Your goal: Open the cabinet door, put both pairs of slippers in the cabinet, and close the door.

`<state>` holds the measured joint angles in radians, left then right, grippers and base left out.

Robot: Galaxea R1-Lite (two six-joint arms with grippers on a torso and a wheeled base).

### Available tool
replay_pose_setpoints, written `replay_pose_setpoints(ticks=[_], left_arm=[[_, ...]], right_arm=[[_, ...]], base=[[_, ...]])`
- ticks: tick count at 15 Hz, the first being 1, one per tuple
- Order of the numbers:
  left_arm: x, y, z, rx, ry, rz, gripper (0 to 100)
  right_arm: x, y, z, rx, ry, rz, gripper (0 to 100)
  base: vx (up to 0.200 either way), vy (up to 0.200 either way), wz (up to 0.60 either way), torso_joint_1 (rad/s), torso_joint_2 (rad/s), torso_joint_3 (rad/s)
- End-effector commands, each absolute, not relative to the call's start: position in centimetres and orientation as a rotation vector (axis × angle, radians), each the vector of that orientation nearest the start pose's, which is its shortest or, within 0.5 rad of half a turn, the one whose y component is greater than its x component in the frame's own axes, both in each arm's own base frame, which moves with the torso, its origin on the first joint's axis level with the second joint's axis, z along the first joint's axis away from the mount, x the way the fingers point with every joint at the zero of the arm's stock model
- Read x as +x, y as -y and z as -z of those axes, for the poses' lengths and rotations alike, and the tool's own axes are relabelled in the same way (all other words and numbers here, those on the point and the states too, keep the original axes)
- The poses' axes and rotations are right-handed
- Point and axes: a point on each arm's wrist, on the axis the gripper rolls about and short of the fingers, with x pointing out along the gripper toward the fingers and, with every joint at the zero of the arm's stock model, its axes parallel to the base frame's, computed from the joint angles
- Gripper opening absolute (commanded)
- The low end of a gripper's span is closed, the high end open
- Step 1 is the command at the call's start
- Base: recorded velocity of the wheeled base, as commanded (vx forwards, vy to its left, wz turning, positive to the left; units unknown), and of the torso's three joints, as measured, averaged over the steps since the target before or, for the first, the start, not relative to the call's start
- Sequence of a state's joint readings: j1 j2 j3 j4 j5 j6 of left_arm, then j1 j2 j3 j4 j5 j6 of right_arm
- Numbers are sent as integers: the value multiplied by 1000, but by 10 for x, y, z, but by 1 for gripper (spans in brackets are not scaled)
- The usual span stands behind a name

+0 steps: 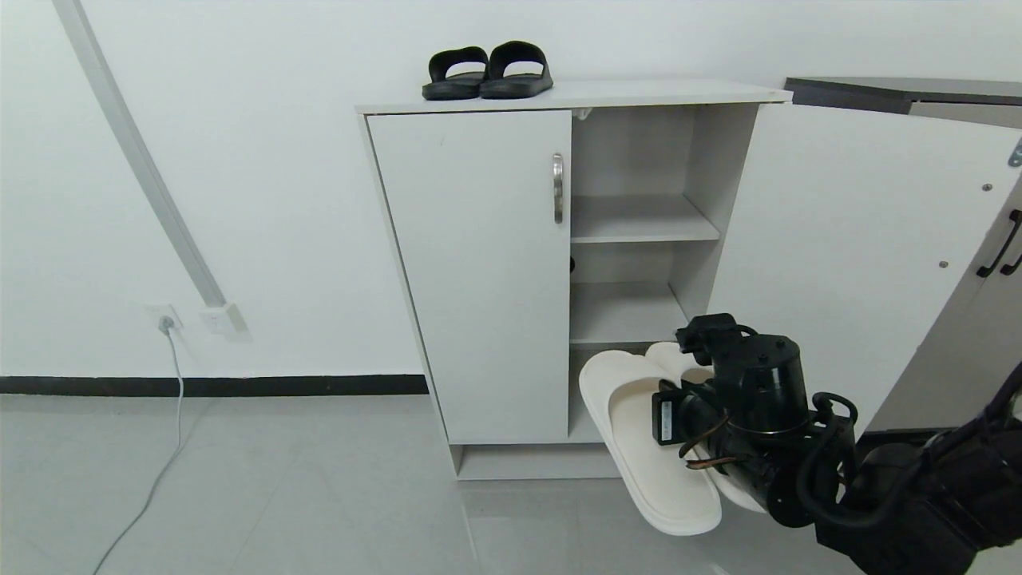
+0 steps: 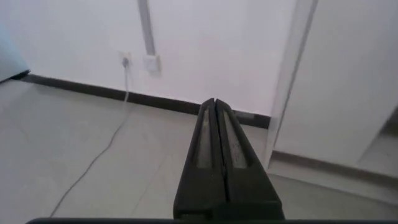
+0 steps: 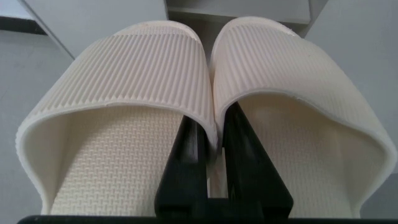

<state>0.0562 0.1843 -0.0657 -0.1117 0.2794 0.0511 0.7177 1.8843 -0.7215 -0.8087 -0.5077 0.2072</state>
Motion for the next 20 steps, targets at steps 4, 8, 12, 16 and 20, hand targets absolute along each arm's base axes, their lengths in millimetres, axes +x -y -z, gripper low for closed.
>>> replay_pose_setpoints(ticks=[4, 8, 12, 16, 20], left_arm=[[-16, 1, -78, 41, -72, -64, 0], [-20, 2, -75, 34, -49, 108, 0], [-23, 1, -75, 23, -10, 61, 0], [-23, 2, -75, 18, -10, 81, 0], [-23, 2, -75, 18, -8, 81, 0]], right_arm=[[249, -206, -118, -5, -316, -183, 0], [247, -207, -116, -11, -321, -191, 0], [246, -208, -117, -9, -318, -192, 0], [247, -209, -119, 5, -286, -188, 0], [248, -210, -115, -2, -295, -185, 0]], base=[[0, 0, 0, 0, 0, 0], [0, 0, 0, 0, 0, 0], [0, 0, 0, 0, 0, 0], [0, 0, 0, 0, 0, 0], [50, 0, 0, 2, 2, 1]])
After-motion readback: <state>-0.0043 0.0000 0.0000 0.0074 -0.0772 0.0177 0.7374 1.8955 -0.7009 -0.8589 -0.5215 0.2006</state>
